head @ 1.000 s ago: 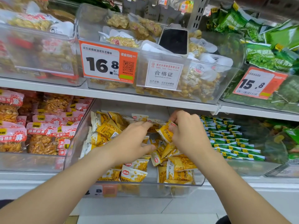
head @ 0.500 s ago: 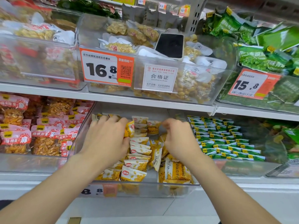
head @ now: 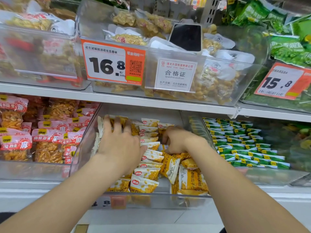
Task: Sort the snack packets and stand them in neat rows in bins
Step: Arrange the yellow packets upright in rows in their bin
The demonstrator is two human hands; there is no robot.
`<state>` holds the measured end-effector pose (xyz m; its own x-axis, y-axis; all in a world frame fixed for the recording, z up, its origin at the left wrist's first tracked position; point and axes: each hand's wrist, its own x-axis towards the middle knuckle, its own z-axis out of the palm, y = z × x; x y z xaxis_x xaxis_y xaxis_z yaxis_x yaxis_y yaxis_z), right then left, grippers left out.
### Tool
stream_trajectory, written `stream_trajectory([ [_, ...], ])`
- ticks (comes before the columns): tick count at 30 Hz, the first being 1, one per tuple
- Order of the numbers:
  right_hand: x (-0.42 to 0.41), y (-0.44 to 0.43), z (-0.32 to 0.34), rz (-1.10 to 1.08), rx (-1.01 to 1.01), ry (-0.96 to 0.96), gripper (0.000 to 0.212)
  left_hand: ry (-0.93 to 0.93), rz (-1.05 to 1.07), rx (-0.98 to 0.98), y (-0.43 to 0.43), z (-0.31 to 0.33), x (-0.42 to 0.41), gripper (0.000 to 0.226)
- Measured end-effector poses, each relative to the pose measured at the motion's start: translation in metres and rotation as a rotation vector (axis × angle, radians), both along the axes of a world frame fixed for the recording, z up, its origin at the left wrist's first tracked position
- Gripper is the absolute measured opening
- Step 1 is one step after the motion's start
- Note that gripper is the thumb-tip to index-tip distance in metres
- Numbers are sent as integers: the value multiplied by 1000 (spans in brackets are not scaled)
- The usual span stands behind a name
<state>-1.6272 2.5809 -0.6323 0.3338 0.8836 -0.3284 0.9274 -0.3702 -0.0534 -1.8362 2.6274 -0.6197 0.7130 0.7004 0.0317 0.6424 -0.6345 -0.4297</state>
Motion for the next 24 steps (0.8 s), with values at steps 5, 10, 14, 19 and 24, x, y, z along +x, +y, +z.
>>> stream_trajectory([
  [5, 2, 1, 4, -138, 69, -109, 53, -183, -154, 14, 1, 1, 4, 49],
  [10, 3, -18, 9, -323, 464, -112, 35, -600, -374, -193, -4, 0, 16, 22],
  [14, -9, -42, 16, -283, 643, 36, 26, -909, -113, -741, -19, 13, 21, 20],
  [19, -34, -71, 27, -259, 847, 454, 25, -1286, 299, -1591, -22, 28, 18, 43],
  [24, -38, -87, 39, -221, 746, 744, 30, -1289, 251, -1639, -10, 23, 8, 31],
])
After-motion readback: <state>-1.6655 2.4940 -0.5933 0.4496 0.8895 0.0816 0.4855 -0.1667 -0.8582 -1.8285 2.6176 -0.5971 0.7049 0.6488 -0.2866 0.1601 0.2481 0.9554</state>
